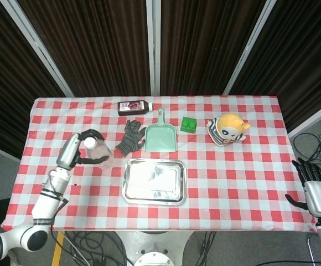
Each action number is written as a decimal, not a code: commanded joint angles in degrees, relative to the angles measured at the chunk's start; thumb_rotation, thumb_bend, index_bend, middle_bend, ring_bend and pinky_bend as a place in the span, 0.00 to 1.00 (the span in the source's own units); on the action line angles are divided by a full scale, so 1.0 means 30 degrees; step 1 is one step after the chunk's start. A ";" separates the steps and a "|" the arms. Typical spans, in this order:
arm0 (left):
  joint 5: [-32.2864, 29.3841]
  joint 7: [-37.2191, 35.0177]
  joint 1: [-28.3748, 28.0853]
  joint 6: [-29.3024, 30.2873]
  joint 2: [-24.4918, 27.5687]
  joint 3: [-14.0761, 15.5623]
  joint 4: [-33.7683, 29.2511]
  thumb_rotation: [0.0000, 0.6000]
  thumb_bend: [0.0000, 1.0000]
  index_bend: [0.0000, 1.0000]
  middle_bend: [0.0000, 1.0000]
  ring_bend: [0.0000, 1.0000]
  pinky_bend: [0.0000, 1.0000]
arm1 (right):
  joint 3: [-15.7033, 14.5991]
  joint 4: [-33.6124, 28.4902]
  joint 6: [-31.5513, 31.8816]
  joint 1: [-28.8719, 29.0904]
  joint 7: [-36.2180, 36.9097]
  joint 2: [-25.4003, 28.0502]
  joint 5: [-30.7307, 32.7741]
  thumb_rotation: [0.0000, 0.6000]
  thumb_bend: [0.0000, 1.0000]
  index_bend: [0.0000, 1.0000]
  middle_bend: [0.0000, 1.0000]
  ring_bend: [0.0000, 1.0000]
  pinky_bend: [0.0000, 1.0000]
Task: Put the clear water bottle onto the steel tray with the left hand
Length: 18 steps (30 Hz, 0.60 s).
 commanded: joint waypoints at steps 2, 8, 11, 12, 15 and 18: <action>0.0407 0.0373 -0.0794 0.0028 -0.1904 0.0051 -0.0206 1.00 0.22 0.56 0.63 0.53 0.61 | -0.0015 0.0036 -0.0134 0.0039 -0.0047 -0.0036 0.0032 1.00 0.12 0.00 0.00 0.00 0.00; -0.0155 0.1154 -0.1710 -0.0240 -0.3917 -0.0116 0.0341 1.00 0.22 0.56 0.63 0.53 0.61 | 0.0006 0.0144 -0.0215 0.0049 0.0154 -0.0052 0.0099 1.00 0.12 0.00 0.00 0.00 0.00; -0.0332 0.1373 -0.2074 -0.0429 -0.4926 -0.0028 0.0911 1.00 0.22 0.56 0.63 0.53 0.61 | 0.0099 0.0131 -0.0110 0.0028 0.0325 0.0021 0.0153 1.00 0.12 0.00 0.00 0.00 0.00; -0.0345 0.1430 -0.2172 -0.0428 -0.5295 0.0004 0.1120 1.00 0.22 0.56 0.63 0.53 0.61 | 0.0126 0.0126 -0.0112 0.0025 0.0363 0.0047 0.0189 1.00 0.12 0.00 0.00 0.00 0.00; 0.0001 0.1706 -0.2339 -0.0266 -0.6103 0.0262 0.1786 1.00 0.22 0.56 0.63 0.53 0.61 | 0.0163 0.0105 -0.0175 0.0037 0.0437 0.0088 0.0262 1.00 0.12 0.00 0.00 0.00 0.00; 0.0408 0.1778 -0.2310 -0.0088 -0.6653 0.0647 0.2436 1.00 0.22 0.56 0.63 0.53 0.61 | 0.0168 0.0128 -0.0228 0.0055 0.0500 0.0096 0.0277 1.00 0.12 0.00 0.00 0.00 0.00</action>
